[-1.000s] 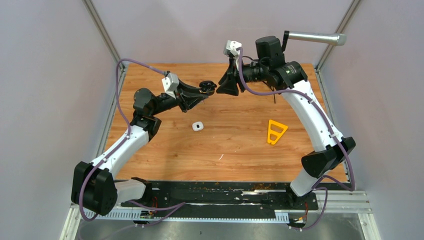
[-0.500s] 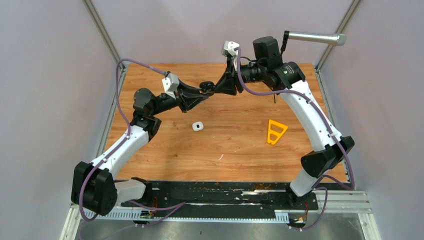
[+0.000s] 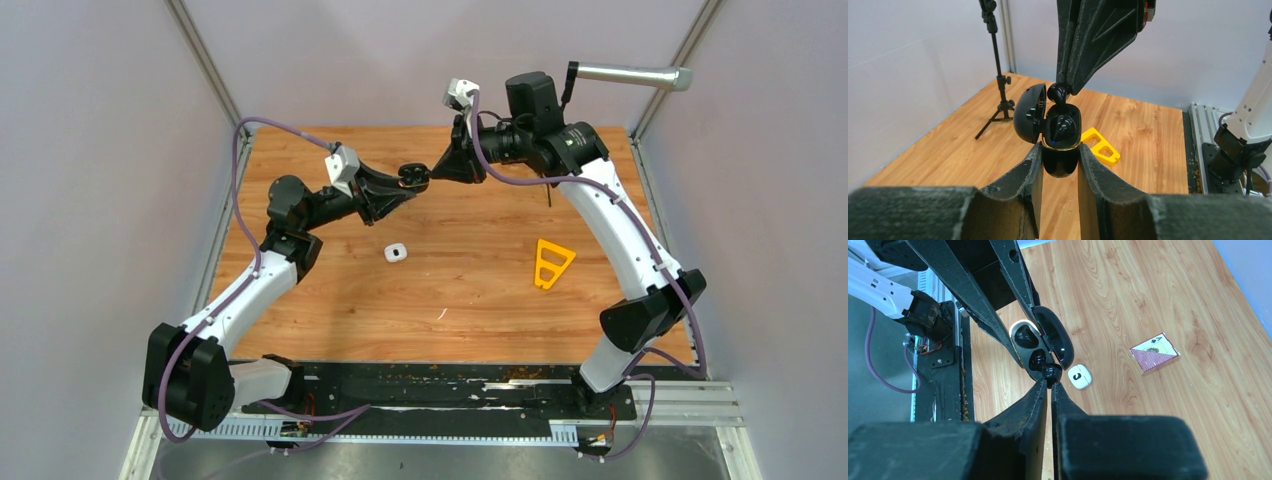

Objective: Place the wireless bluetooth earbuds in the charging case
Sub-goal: Adjust the earbud with the charging case.

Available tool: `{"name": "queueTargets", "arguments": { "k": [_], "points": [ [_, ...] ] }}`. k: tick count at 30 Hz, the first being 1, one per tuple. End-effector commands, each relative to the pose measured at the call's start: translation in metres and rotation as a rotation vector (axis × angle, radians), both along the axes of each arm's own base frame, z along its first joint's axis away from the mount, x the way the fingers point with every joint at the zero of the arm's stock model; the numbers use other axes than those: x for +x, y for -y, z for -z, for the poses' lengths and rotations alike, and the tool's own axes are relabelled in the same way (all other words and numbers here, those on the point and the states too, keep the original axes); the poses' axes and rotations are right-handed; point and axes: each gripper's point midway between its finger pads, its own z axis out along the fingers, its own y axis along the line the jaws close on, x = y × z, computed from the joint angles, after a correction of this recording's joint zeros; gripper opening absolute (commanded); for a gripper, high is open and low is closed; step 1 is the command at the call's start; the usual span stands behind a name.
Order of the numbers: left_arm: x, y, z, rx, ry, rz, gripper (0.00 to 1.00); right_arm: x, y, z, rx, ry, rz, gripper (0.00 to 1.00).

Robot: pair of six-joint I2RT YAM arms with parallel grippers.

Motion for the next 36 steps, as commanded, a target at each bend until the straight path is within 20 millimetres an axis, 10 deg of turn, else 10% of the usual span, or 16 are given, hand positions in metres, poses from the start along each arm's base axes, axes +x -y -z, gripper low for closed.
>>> {"name": "queueTargets", "arguments": {
  "k": [1, 14, 22, 36],
  "points": [
    [0.005, -0.003, -0.016, -0.021, 0.073, -0.052, 0.0, -0.01, -0.009, -0.011, 0.021, -0.049, -0.014, 0.08],
    [0.007, 0.0, -0.01, -0.012, 0.059, -0.048, 0.0, -0.024, -0.015, -0.019, 0.055, -0.096, -0.059, 0.1],
    [-0.01, 0.004, -0.006, 0.016, 0.076, 0.042, 0.0, -0.022, 0.017, -0.042, 0.079, 0.032, -0.076, 0.26],
    [-0.037, 0.007, 0.007, 0.055, 0.053, 0.171, 0.0, -0.051, 0.02, -0.029, -0.18, 0.67, -0.351, 0.4]
  ]
}}
